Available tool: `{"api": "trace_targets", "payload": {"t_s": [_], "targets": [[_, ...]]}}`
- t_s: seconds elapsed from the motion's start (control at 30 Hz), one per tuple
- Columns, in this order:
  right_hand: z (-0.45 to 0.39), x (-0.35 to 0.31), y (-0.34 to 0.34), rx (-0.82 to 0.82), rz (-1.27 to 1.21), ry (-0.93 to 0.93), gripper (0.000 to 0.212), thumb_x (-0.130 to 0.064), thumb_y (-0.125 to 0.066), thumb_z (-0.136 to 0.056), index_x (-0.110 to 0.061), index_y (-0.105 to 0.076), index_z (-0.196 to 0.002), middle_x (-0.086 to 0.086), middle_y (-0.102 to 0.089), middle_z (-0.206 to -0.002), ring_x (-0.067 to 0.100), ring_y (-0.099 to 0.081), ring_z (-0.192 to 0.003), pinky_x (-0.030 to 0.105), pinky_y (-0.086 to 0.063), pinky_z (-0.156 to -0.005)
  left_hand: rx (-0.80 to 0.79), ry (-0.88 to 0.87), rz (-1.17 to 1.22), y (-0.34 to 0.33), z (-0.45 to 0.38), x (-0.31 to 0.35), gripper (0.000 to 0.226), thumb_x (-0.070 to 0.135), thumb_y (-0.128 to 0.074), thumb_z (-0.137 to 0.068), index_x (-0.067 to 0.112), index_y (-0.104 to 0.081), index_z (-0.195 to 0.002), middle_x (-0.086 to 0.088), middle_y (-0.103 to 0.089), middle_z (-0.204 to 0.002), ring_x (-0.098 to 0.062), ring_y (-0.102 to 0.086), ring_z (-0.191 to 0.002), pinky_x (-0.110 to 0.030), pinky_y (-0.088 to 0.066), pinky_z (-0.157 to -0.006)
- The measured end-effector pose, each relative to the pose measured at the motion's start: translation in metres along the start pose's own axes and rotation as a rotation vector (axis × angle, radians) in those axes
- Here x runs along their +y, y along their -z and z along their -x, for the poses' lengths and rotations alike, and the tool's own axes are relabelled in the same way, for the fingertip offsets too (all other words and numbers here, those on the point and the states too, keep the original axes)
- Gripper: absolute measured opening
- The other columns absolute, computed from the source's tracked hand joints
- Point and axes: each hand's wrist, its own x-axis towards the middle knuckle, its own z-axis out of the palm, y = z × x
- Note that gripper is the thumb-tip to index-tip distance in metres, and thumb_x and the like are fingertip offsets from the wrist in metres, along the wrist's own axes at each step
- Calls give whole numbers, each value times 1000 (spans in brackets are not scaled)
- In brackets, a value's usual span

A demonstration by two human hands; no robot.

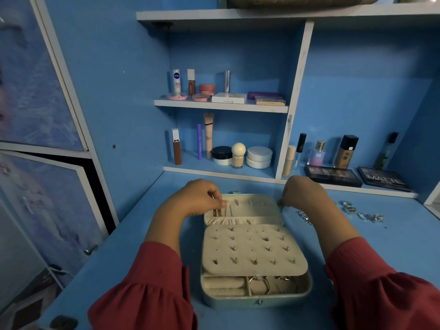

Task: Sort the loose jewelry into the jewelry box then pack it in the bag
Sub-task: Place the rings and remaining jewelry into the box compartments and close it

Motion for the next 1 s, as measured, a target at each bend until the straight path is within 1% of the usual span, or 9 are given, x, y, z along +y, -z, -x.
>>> {"api": "trace_targets", "payload": {"t_s": [0.1,0.27,0.37,0.47,0.57,0.67,0.77,0.83,1.0], "targets": [[-1,0,-2,2,-7,-9,35,-25,-79,-70,-12,-65,-100,4,-63,-89,24,-62,-82,34,-54,-76,41,-11,46,0,0,0,10,28,-71,-84,19,-69,-88,4,-66,-94,-11,-60,-89,-27,-49,-80],[1,1,7,-13,-124,21,21,-23,-67,-77,-8,-70,-92,8,-66,-86,23,-63,-75,28,-49,-64,103,-46,95,1,0,3,5,23,-68,-86,18,-69,-85,5,-66,-92,-8,-59,-86,-21,-44,-71],[7,-1,23,53,-300,52,20,-24,-61,-85,-5,-68,-85,11,-70,-85,23,-63,-72,30,-50,-65,161,-58,131,0,-1,3,7,20,-66,-87,14,-69,-85,8,-66,-86,-5,-58,-80,-18,-41,-65],[14,-5,35,203,-526,79,19,-21,-59,-86,-3,-63,-83,12,-70,-84,20,-53,-61,26,-43,-55,237,-70,171,-2,-4,3,8,18,-62,-88,14,-69,-86,11,-65,-82,-6,-59,-79,-19,-44,-66],[23,-14,47,316,-776,114,14,-20,-58,-85,-6,-58,-83,7,-72,-80,21,-59,-69,30,-46,-59,301,-87,228,-3,-5,5,9,16,-61,-89,18,-67,-84,13,-65,-82,-1,-59,-77,-13,-41,-62],[35,-24,58,357,-950,154,10,-16,-56,-86,-6,-59,-88,-1,-71,-73,9,-63,-65,25,-44,-52,333,-109,299,-6,-7,9,6,16,-62,-90,17,-68,-88,12,-65,-85,1,-59,-77,-11,-42,-63],[44,-31,68,384,-1068,218,5,-13,-56,-84,-10,-58,-82,2,-73,-74,16,-70,-75,30,-49,-62,340,-137,373,-9,-7,15,5,15,-64,-89,17,-68,-90,13,-65,-83,3,-58,-75,-6,-43,-62],[49,-36,74,405,-1140,259,8,-10,-55,-85,-12,-56,-78,3,-73,-75,16,-72,-76,29,-50,-67,319,-157,412,-12,-8,19,6,14,-66,-88,18,-68,-92,10,-67,-87,-1,-60,-80,-7,-44,-67],[62,-46,83,412,-1228,320,11,-8,-54,-88,-13,-53,-78,3,-73,-78,15,-72,-73,26,-53,-64,222,-183,512,-17,-6,27,15,13,-70,-85,16,-69,-99,1,-70,-97,-5,-64,-88,-9,-47,-68]]}}
